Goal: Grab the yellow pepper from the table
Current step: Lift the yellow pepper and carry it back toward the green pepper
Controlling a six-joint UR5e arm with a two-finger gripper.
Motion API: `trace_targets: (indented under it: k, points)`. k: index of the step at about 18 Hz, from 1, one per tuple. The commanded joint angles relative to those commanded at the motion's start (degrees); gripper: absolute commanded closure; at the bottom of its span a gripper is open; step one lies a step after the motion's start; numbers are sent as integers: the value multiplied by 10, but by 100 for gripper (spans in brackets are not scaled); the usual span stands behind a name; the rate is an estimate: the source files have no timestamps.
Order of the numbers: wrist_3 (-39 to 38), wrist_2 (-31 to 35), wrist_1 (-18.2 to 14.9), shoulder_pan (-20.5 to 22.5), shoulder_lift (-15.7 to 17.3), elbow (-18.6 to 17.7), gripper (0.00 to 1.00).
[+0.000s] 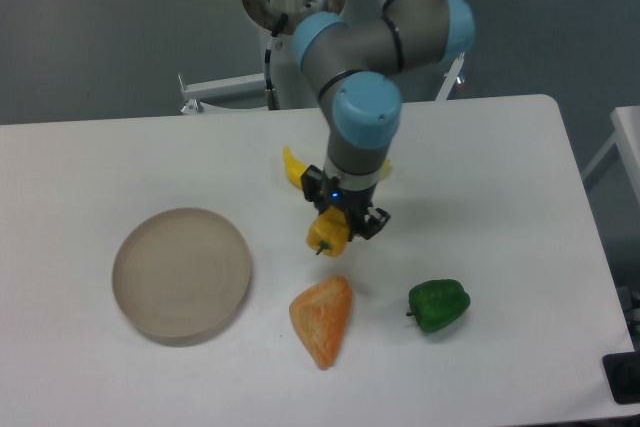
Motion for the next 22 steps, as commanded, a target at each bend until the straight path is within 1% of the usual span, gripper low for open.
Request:
trace_targets:
  k: [1, 2, 4, 6, 7, 8, 11, 12, 15, 22]
  points:
    - [21, 0, -3, 7, 0, 3, 100]
    - [43, 6, -15, 13, 0, 4, 100]
    - [88, 35, -33, 20, -1, 9, 100]
    - [134, 47, -34, 34, -7, 18, 100]
    - [147, 47, -35, 48, -12, 29, 100]
    - [157, 47, -36, 53, -18, 40, 100]
    - [187, 47, -72, 53, -42, 96, 100]
    - [191, 48, -73, 53, -47, 101, 100]
    - [206, 47, -72, 53, -48, 101, 100]
    - [209, 49, -70, 52, -49, 96, 100]
